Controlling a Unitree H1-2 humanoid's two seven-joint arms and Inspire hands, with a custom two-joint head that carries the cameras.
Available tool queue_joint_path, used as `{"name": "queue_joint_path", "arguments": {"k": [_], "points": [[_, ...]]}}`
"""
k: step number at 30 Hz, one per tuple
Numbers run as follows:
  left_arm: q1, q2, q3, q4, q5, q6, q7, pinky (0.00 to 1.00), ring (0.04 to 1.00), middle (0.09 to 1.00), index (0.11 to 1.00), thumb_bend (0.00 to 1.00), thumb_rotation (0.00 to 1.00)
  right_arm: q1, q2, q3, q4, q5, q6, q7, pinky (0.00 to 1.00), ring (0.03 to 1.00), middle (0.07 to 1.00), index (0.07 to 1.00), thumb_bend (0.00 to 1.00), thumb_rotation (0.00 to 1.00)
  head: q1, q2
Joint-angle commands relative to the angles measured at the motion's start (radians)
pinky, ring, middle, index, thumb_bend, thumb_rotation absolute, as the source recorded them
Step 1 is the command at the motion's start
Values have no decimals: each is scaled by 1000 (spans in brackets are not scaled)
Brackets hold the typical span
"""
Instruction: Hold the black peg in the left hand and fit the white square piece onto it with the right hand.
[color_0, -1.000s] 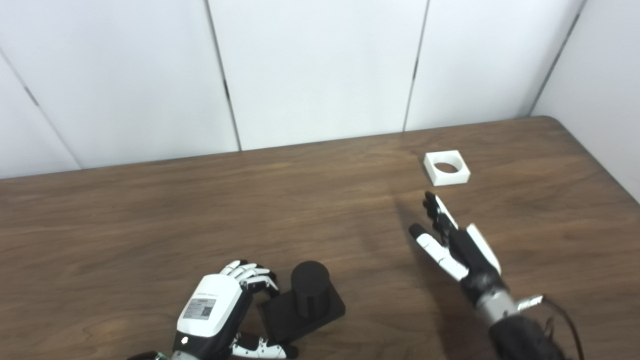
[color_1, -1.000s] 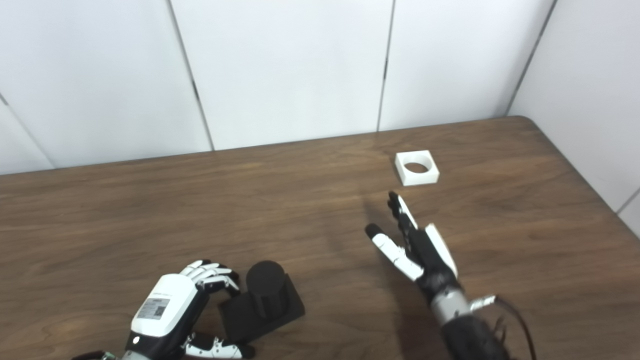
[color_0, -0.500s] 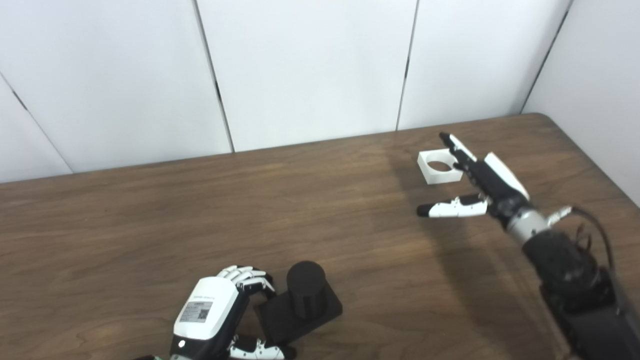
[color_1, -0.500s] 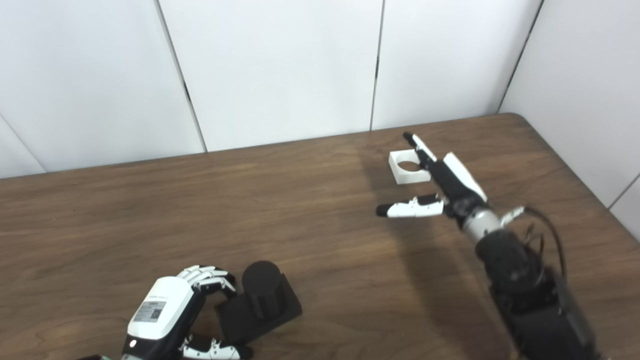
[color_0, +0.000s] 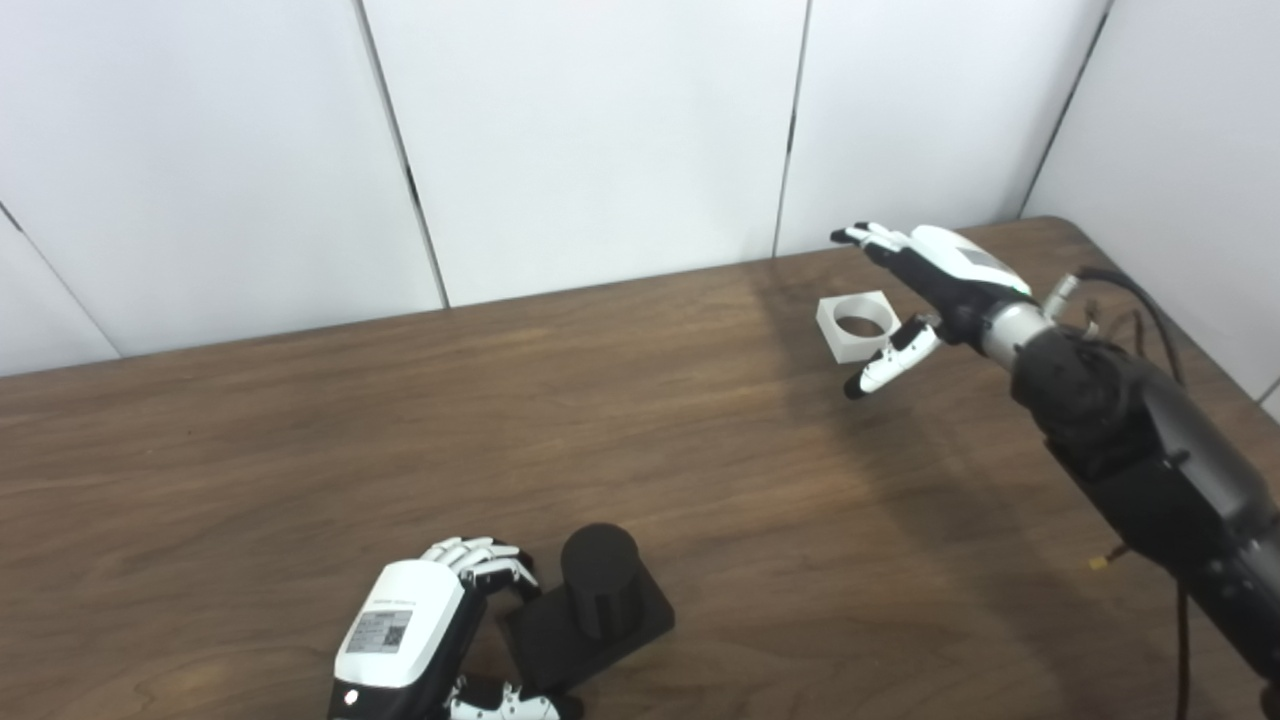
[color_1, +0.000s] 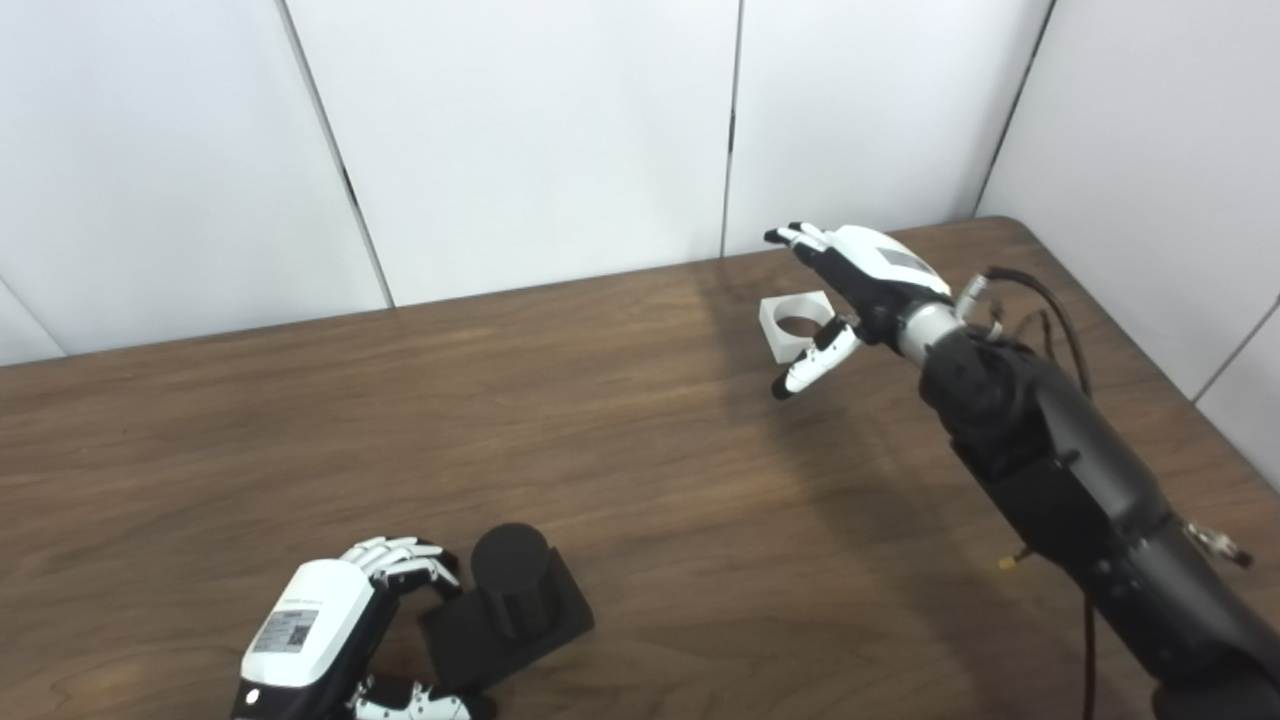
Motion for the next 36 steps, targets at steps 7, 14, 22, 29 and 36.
{"name": "queue_joint_path", "arguments": {"k": [7,14,22,29,36], "points": [[22,3,-22,16,25,8,-54,843,800,750,487,518,44,-180,-62,68,138,-149,-54,39,1000,1000,1000,935,992,159,3,-2],[22,7,-21,13,26,4,-55,846,804,752,487,518,44,-258,-69,125,249,-220,-79,78,1000,1000,1000,946,985,157,1,-4],[28,4,-20,1,28,6,-58,845,799,748,487,517,43,-319,-61,154,357,-250,-91,100,1000,1000,1000,966,995,171,5,5],[26,-1,-17,-3,31,22,-65,839,797,745,487,518,43,-323,-54,161,376,-268,-60,136,1000,1000,1000,962,1000,226,12,10],[26,-2,-19,-13,32,34,-73,839,800,748,487,518,44,-312,-32,168,395,-296,-51,130,1000,1000,1000,958,1000,249,14,20]]}}
